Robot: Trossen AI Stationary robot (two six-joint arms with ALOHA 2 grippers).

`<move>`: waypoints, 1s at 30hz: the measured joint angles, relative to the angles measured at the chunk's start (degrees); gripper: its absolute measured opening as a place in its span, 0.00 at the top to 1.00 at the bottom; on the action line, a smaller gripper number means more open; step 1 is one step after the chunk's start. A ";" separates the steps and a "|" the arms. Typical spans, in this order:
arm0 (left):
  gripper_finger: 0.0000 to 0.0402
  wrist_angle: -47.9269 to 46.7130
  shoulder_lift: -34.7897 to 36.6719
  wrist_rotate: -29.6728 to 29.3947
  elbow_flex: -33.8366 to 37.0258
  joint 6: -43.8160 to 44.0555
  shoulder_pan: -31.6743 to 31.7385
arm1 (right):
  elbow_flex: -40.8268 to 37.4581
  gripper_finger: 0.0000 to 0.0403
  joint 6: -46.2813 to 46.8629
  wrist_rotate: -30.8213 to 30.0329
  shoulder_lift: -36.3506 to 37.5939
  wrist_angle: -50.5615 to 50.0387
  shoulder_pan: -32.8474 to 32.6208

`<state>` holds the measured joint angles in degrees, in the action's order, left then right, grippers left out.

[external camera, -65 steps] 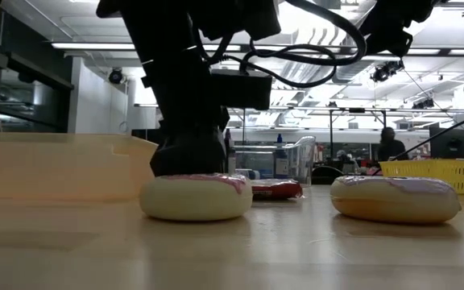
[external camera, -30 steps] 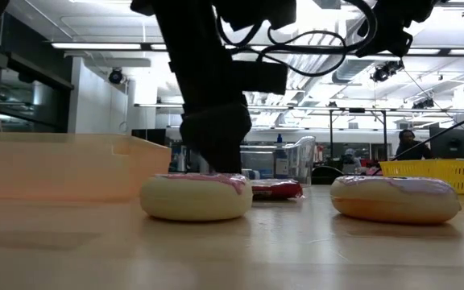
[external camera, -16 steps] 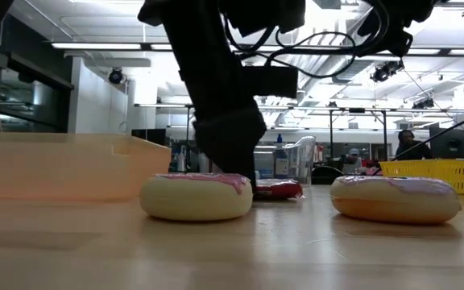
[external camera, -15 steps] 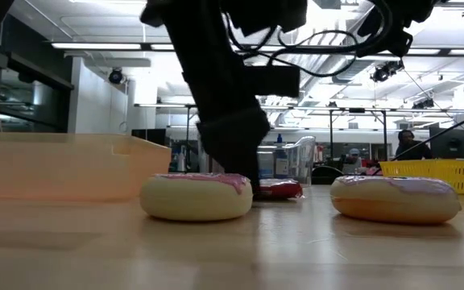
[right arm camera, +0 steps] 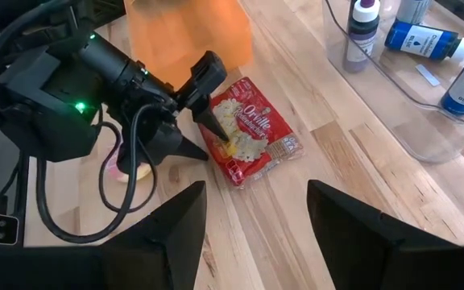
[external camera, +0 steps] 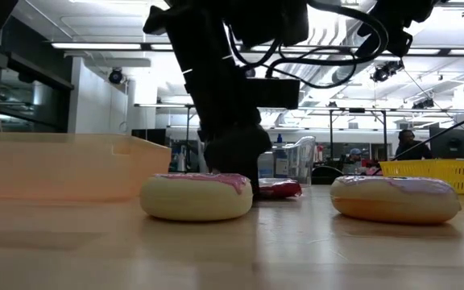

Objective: Pick & Place Food Item
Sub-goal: Put the red popcorn bag into the orange bin

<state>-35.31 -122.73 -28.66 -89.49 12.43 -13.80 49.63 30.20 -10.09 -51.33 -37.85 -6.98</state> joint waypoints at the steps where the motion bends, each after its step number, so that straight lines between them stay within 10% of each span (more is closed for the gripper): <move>1: 0.54 -0.21 -0.01 -0.21 0.01 -0.02 0.01 | 0.00 0.49 0.00 0.02 0.00 -0.02 -0.02; 18: 0.56 -4.04 -0.03 -3.37 0.07 1.34 0.08 | 0.00 0.49 0.00 0.00 0.00 -0.01 0.00; 30: 0.84 -4.12 -0.07 -2.62 0.13 1.55 0.07 | 0.00 0.49 0.00 0.02 0.00 -0.02 -0.02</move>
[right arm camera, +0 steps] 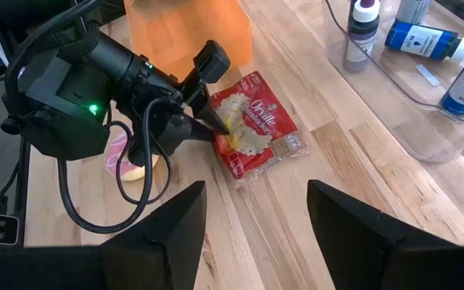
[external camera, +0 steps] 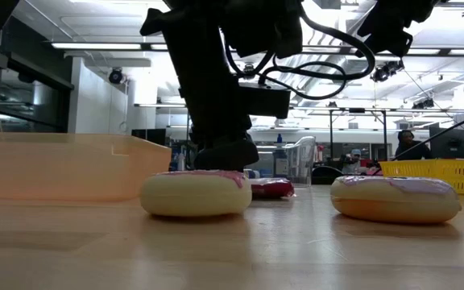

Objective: Pick & Place Food Item
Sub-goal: Put the red popcorn bag into the orange bin

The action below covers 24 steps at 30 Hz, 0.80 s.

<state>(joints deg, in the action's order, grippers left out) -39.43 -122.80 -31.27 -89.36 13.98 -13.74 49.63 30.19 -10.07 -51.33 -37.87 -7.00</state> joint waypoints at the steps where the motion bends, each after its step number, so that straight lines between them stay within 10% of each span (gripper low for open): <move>1: 0.87 0.01 0.00 0.19 0.00 0.00 0.00 | 0.00 0.49 -0.02 0.00 0.00 0.02 0.02; 24: 1.00 -9.14 1.07 -0.63 -7.93 0.66 -0.74 | 0.00 0.49 0.00 0.00 0.00 0.28 0.00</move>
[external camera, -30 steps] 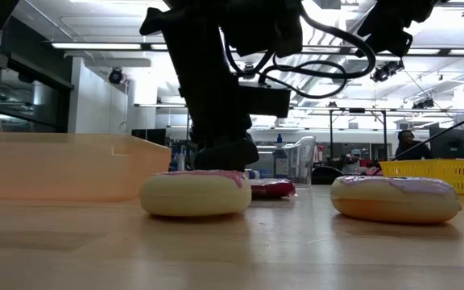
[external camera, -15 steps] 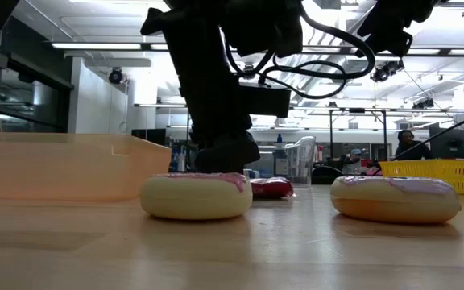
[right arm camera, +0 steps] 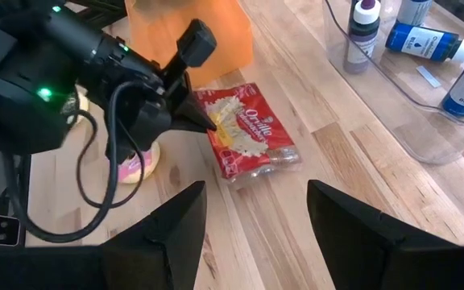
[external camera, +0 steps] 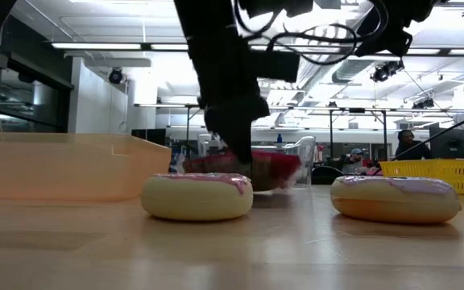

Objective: Pick & Place Food Item
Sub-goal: Put the red popcorn bag into the orange bin

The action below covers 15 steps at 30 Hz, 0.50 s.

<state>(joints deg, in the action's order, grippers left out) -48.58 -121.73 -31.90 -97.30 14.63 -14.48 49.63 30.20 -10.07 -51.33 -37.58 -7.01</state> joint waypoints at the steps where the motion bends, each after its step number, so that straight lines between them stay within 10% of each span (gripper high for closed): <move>1: 1.00 -1.16 0.01 -0.22 -0.89 0.00 0.00 | 0.00 0.49 -0.01 -0.02 0.00 0.05 0.01; 15: 1.00 -12.28 0.11 -4.30 -10.49 -0.42 0.00 | 0.00 0.49 -0.02 -0.02 0.00 0.13 0.00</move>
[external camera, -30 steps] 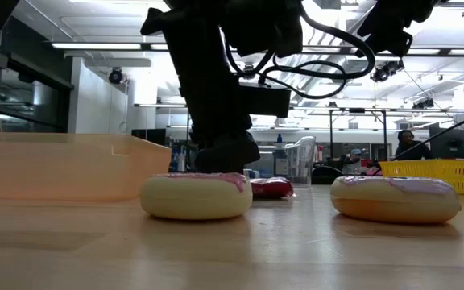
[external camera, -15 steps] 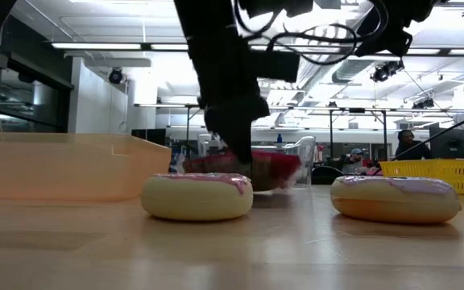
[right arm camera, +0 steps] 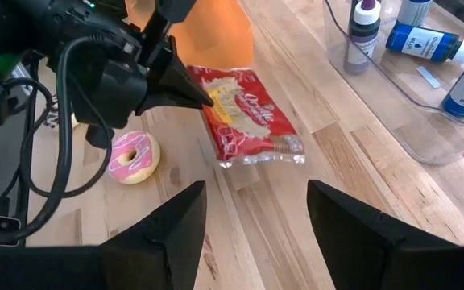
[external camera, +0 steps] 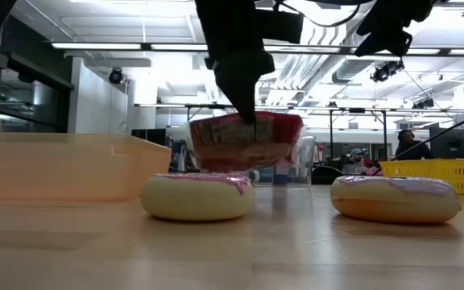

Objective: Pick & Place Food Item
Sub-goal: Put the red popcorn bag into the orange bin

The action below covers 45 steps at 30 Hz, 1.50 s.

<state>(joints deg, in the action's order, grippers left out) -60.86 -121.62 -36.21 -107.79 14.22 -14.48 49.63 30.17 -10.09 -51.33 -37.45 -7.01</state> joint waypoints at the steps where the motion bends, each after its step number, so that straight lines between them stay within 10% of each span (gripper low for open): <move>1: 1.00 -1.04 0.00 0.02 -0.38 0.25 0.00 | 0.00 0.49 0.01 0.00 0.00 -0.02 0.01; 15: 1.00 -8.49 5.53 -4.91 -1.05 3.48 -0.86 | 0.00 0.49 0.02 0.00 0.01 0.47 0.02; 27: 1.00 -29.20 7.67 -9.66 -0.41 24.94 -8.37 | 0.00 0.49 0.00 0.00 0.02 0.70 0.02; 45: 1.00 -29.10 20.03 -5.82 19.05 33.66 -14.98 | -0.02 0.49 0.02 0.00 0.00 1.31 0.00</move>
<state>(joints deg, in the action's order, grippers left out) -89.95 -101.60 -42.02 -88.73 47.88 -29.46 49.60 30.20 -10.09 -51.33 -36.14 -7.01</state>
